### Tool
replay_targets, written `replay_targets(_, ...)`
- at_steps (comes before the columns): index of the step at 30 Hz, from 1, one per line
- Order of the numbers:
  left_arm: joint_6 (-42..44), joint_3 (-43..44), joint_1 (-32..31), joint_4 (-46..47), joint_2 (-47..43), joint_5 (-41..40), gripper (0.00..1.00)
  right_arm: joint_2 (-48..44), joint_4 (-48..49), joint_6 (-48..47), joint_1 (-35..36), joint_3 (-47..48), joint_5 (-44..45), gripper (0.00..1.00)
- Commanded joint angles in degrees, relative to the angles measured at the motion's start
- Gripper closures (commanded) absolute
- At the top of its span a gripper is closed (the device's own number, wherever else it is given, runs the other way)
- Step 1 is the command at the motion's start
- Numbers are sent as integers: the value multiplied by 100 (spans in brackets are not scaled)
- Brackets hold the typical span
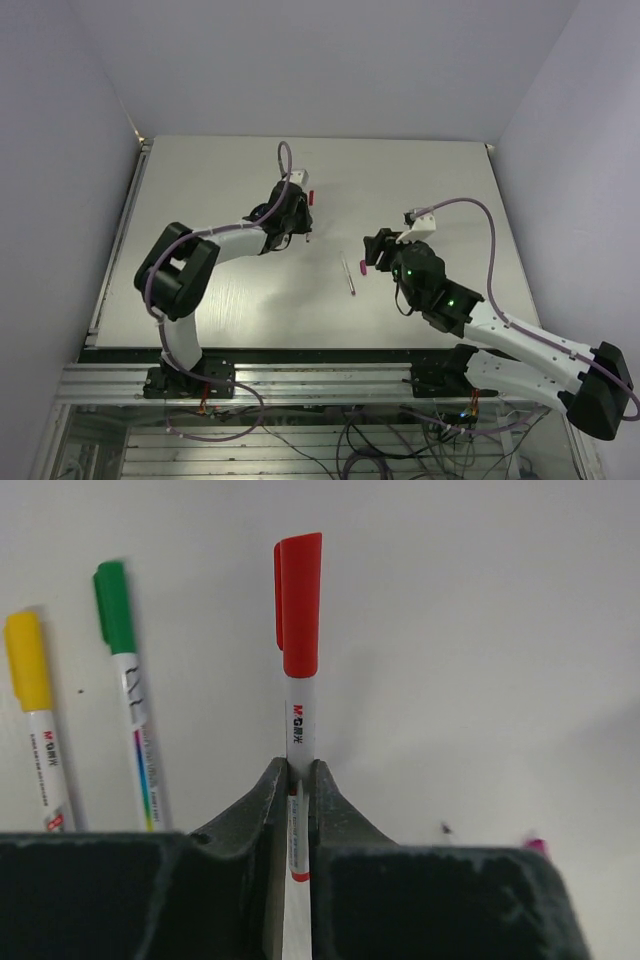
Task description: Insert the pens into the pen caps
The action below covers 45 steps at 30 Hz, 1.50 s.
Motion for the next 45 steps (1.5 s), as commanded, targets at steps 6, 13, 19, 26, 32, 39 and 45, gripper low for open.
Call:
replay_targets(6,385,976,188,-1602,698,-300,75,-221,-180,418,14,-261,198,47)
replay_targets(13,415,1274,316,-1810,1030,-347,67,-62,-143,470,13,-325,141,47)
replay_targets(19,387,1300,356,-1768,1155,-296,63,-2,-165,451,12,-348,149,47)
replay_targets(26,277,1119,356,-1468,903,-40,63,147,-218,409,13,-359,173,47)
replay_targets(32,226,976,346,-1001,548,645,63,348,-173,445,13,-346,125,48)
replay_targets(39,301,872,125,-811,346,1079,61,507,-137,466,12,-362,112,49)
replay_targets(45,277,204,-292,-431,-185,796,61,1176,-557,425,-15,-29,-36,52)
